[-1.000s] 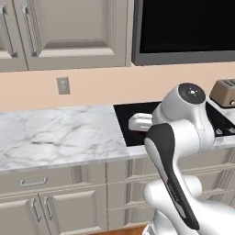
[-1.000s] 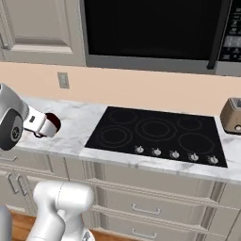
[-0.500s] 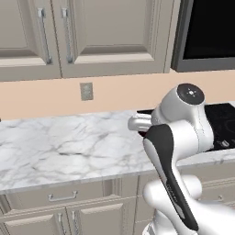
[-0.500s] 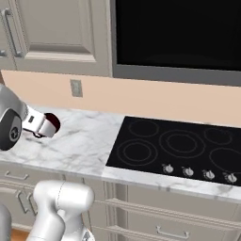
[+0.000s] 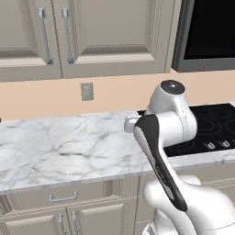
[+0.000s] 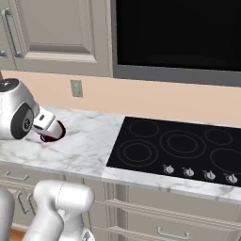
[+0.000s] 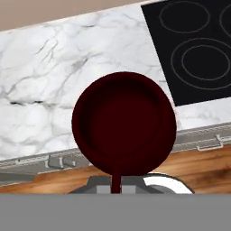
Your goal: Clear the mugs and bowl far away from the sink.
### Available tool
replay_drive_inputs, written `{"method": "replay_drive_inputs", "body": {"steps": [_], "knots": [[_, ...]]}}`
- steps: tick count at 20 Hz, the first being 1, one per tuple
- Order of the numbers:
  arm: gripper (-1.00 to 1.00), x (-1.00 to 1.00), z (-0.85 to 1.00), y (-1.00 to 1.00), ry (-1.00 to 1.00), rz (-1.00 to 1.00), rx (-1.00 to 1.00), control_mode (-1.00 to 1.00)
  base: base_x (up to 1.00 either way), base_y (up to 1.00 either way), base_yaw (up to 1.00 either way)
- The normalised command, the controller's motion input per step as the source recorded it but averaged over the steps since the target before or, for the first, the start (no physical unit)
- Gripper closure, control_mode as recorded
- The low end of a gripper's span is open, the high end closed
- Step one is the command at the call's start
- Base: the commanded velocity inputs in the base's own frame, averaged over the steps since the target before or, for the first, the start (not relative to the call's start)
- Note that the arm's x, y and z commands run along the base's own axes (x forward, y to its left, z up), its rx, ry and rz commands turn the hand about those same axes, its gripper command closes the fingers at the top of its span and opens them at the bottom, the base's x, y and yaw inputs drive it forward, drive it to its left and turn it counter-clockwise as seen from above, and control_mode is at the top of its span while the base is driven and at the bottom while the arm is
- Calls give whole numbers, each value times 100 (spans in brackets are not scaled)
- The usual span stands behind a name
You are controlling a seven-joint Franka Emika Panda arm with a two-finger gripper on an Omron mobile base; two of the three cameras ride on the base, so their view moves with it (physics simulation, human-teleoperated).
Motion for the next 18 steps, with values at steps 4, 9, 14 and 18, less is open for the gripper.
{"method": "replay_drive_inputs", "body": {"steps": [4,9,14,18], "knots": [[100,89,-78,0,14,5,-19,-100,0,0,0],[100,92,-97,-2,7,13,-18,-100,0,0,0],[100,75,-58,-30,0,16,-4,-100,0,0,0],[100,42,-38,-36,0,18,0,-100,0,0,0]]}}
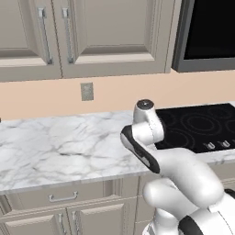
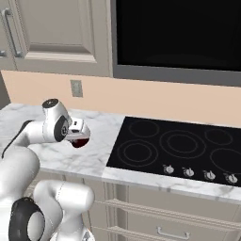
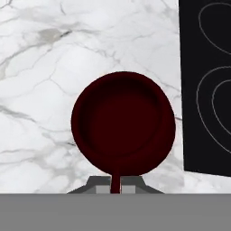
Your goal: Clear the mugs and bowl far away from the sink.
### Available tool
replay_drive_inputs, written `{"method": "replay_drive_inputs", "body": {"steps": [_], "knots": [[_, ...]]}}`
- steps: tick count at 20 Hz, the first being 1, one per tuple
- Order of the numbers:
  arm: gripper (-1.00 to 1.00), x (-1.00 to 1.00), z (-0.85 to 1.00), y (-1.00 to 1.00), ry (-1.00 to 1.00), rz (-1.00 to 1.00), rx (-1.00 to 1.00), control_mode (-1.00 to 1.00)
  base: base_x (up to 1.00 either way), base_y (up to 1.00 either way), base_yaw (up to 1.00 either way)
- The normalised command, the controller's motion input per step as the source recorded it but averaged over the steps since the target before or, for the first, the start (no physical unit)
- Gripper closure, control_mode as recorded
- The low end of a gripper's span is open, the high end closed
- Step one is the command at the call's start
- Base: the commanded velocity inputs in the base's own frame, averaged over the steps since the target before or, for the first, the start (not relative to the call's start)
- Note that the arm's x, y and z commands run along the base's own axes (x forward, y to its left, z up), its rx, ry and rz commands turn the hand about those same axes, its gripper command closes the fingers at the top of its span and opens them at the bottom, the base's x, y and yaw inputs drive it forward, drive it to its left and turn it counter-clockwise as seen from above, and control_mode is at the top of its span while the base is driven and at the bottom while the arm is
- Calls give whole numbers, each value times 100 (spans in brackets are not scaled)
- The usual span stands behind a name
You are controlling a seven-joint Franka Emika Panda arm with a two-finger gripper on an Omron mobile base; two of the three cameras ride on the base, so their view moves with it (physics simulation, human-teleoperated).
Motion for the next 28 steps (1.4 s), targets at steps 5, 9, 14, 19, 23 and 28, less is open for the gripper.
{"method": "replay_drive_inputs", "body": {"steps": [5,9,14,19,23,28], "knots": [[100,46,-59,-19,7,14,0,-100,0,0,0],[100,45,-66,-1,6,8,0,-100,0,0,0],[100,26,-27,0,4,0,0,-100,0,0,0],[100,20,-20,0,7,0,0,-100,0,0,0],[-100,7,-24,0,8,0,0,-100,0,0,0],[-100,0,-2,0,4,0,0,-100,0,0,0]]}}
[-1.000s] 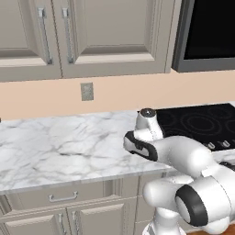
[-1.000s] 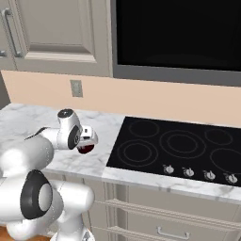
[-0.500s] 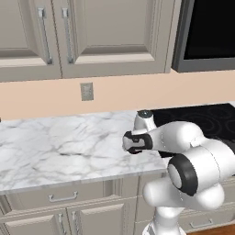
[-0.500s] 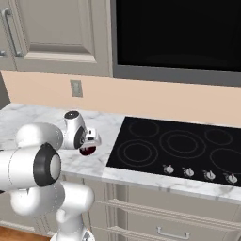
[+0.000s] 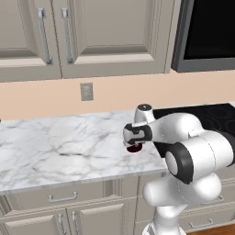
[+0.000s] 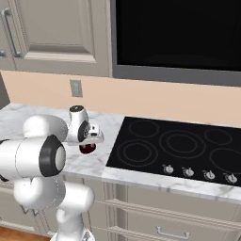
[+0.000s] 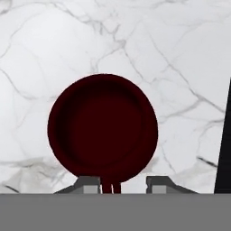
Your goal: Clear the mugs and bowl far away from the sink.
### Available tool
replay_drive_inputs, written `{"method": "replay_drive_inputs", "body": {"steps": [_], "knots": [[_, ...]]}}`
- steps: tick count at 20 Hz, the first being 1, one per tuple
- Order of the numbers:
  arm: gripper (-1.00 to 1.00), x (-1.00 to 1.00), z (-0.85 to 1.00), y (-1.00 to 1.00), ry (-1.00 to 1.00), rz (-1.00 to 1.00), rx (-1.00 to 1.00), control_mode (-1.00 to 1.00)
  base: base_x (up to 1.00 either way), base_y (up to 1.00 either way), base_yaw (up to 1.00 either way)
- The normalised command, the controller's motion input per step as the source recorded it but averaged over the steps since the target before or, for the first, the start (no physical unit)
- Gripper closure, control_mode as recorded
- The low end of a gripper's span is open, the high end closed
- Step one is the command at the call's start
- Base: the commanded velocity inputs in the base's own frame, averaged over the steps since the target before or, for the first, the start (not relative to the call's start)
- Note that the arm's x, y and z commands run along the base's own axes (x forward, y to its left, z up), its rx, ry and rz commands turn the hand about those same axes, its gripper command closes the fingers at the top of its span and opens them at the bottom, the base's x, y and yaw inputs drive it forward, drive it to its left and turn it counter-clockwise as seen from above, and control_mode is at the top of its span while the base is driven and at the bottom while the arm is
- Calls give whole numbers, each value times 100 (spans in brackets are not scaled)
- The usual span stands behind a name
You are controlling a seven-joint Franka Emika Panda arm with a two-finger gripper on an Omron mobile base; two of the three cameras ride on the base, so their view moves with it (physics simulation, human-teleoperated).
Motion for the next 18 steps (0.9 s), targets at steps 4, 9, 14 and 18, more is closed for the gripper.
{"method": "replay_drive_inputs", "body": {"steps": [4,9,14,18], "knots": [[-100,0,7,0,0,0,0,-100,0,0,0],[-100,-17,30,0,0,0,0,-100,0,0,0],[-100,-57,39,0,-5,0,0,-100,0,0,0],[-100,-77,47,0,-12,0,0,-100,0,0,0]]}}
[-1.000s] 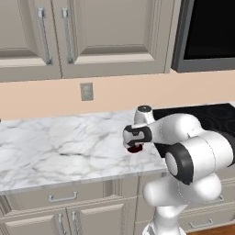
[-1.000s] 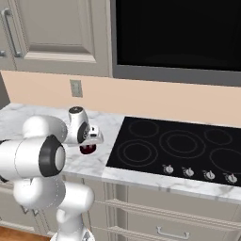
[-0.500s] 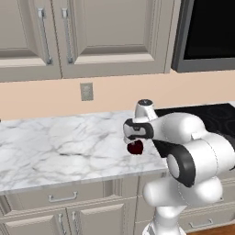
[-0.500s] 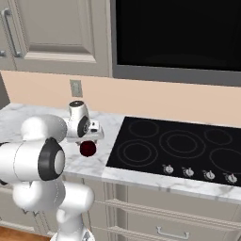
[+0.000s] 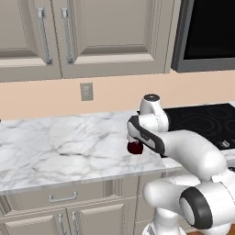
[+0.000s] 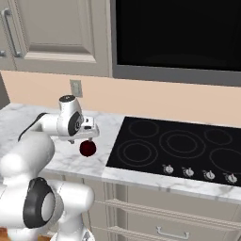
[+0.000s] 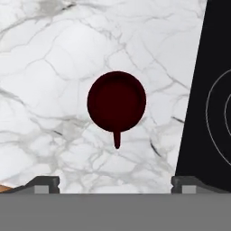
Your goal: Clear the mugs and bowl far away from the sink.
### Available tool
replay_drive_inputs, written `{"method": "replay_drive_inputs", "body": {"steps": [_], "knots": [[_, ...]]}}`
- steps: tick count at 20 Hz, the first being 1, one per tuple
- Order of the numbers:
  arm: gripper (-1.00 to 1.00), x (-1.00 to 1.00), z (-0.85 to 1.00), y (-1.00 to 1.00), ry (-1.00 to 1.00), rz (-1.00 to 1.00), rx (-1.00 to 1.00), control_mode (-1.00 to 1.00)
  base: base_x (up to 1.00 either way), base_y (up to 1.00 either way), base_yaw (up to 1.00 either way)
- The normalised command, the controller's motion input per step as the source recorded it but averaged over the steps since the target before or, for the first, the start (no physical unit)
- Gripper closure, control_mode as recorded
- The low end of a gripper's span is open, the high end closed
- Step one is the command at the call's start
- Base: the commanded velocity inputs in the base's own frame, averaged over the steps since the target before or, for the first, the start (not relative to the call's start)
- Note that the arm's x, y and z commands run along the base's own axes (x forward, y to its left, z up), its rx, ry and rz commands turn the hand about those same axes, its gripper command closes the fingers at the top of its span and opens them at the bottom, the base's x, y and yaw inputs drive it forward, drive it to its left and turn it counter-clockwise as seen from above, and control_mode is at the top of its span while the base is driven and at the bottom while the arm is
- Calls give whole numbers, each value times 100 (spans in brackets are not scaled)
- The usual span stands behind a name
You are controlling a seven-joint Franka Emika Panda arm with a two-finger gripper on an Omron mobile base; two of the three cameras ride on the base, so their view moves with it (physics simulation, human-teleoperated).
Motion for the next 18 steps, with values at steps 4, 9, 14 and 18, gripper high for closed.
{"method": "replay_drive_inputs", "body": {"steps": [4,9,14,18], "knots": [[-100,-72,56,0,-7,0,0,-100,0,0,0],[-100,-67,78,0,-5,0,0,-100,0,0,0],[-100,-70,79,0,-3,0,0,-100,0,0,0],[-100,-54,42,0,-1,0,0,-100,0,0,0]]}}
